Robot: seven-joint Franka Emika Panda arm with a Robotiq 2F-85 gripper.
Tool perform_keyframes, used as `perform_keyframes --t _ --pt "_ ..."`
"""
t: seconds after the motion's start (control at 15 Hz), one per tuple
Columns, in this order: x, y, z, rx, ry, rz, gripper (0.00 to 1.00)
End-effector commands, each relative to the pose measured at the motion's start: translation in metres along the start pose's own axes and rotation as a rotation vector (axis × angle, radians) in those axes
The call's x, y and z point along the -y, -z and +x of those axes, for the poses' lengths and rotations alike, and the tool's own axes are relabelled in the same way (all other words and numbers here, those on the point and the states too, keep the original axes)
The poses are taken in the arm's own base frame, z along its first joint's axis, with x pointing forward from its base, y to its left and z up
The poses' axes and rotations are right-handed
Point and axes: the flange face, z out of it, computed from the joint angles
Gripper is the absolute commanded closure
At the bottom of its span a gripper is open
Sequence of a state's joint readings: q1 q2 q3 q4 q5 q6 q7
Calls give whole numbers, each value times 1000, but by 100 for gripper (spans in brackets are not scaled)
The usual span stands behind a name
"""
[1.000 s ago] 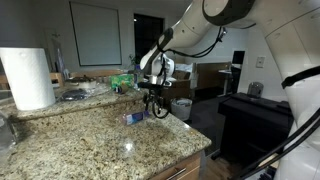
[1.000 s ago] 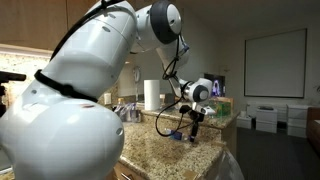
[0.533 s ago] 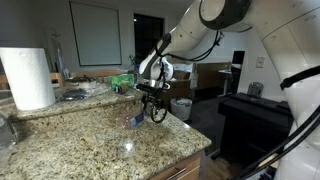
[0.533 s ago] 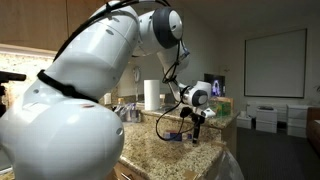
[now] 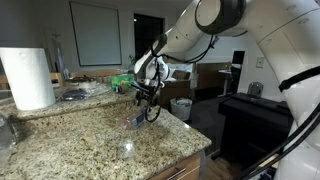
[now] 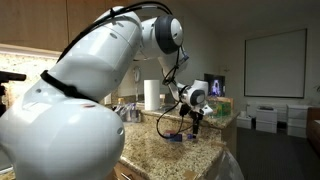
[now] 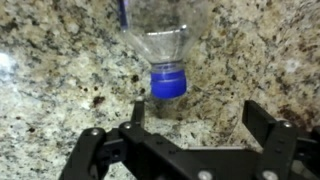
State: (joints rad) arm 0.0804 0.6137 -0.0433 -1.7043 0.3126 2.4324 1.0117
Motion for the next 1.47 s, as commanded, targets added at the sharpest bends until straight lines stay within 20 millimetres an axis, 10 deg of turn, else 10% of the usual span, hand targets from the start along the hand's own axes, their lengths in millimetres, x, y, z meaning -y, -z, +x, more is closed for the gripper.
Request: perform_keyframes --t 0.0,0.53,0.6,1.4 --pt "11 -4 -10 63 15 -3 0" --pt "-1 1 -16 190 -14 -170 0" --pt "-1 3 -15 188 -13 -179 25" --pt "-3 6 -8 225 -17 -167 97"
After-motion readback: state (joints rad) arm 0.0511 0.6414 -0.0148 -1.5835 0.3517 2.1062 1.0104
